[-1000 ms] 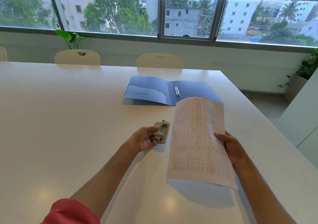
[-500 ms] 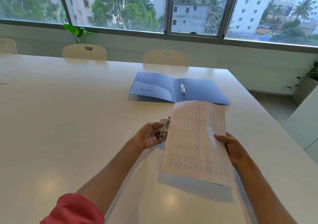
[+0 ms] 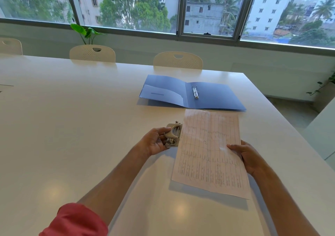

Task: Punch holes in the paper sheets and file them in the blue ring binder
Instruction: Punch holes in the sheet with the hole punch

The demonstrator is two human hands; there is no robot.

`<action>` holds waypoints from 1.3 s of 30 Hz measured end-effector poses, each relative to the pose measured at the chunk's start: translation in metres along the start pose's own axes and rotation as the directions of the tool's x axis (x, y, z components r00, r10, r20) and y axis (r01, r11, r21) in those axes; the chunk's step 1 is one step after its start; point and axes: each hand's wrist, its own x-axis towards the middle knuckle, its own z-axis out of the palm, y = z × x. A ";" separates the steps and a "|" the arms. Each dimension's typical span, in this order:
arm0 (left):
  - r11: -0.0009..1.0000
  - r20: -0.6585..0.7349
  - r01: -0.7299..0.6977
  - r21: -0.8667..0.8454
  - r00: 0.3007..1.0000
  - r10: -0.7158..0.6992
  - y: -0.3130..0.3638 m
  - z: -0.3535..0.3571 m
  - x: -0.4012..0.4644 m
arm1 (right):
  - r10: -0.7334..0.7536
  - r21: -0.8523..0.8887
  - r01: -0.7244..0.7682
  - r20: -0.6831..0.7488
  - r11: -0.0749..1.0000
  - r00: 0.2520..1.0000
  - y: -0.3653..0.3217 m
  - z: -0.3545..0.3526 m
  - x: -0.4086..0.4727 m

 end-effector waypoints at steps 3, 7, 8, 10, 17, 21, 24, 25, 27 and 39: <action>1.000 0.009 -0.003 0.029 1.000 0.003 -0.001 0.000 -0.001 | -0.018 -0.041 0.017 -0.011 0.999 1.000 -0.003 0.002 -0.001; 0.998 -0.012 -0.018 0.065 1.000 0.019 -0.002 0.003 -0.003 | -0.044 -0.079 0.043 -0.013 0.996 0.999 -0.008 0.006 -0.001; 0.997 -0.016 -0.024 0.073 1.000 0.025 -0.002 0.003 -0.003 | -0.049 -0.073 0.048 -0.014 0.996 0.999 -0.009 0.006 -0.001; 0.995 -0.020 -0.034 0.091 0.999 0.036 -0.002 0.003 -0.004 | -0.058 -0.059 0.056 -0.032 0.997 0.998 -0.011 0.006 0.000; 0.987 -0.018 -0.062 0.151 0.998 0.065 -0.002 0.005 -0.005 | -0.095 -0.052 0.092 -0.056 0.994 0.994 -0.017 0.011 -0.002; 0.987 -0.019 -0.078 0.140 0.996 0.082 -0.001 0.003 -0.005 | -0.071 -0.077 0.068 -0.038 0.995 0.997 -0.019 0.014 -0.003; 0.984 -0.008 -0.092 0.150 0.995 0.095 -0.001 0.000 -0.005 | -0.047 -0.098 0.045 -0.025 0.994 0.999 -0.016 0.015 -0.004; 0.983 -0.003 -0.097 0.157 0.995 0.099 -0.002 0.000 -0.005 | -0.055 -0.093 0.051 -0.032 0.994 0.998 -0.015 0.015 -0.004; 0.979 0.012 -0.102 0.177 0.995 0.102 -0.003 0.000 -0.005 | -0.092 -0.070 0.087 -0.059 0.994 0.994 -0.016 0.018 -0.003; 0.989 0.028 -0.065 0.136 0.998 0.062 -0.006 0.001 -0.005 | -0.092 -0.103 0.084 -0.077 0.991 0.993 -0.014 0.025 0.002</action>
